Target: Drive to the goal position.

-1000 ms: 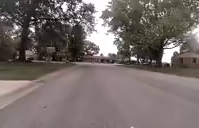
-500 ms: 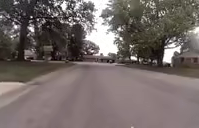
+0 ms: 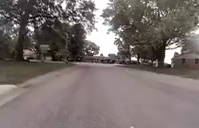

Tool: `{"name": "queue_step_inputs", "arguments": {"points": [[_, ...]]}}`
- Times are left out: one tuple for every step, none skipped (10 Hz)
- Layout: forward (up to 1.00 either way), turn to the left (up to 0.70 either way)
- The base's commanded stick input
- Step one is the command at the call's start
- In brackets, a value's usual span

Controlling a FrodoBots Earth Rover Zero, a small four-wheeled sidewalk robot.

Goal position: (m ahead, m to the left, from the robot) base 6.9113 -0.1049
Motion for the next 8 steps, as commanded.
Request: {"name": "queue_step_inputs", "arguments": {"points": [[0.70, 0.00], [0.70, 0.00], [0.70, 0.00], [0.70, 0.00], [0.70, 0.00], [0.70, 0.00], [0.70, 0.00], [0.70, 0.00]]}}
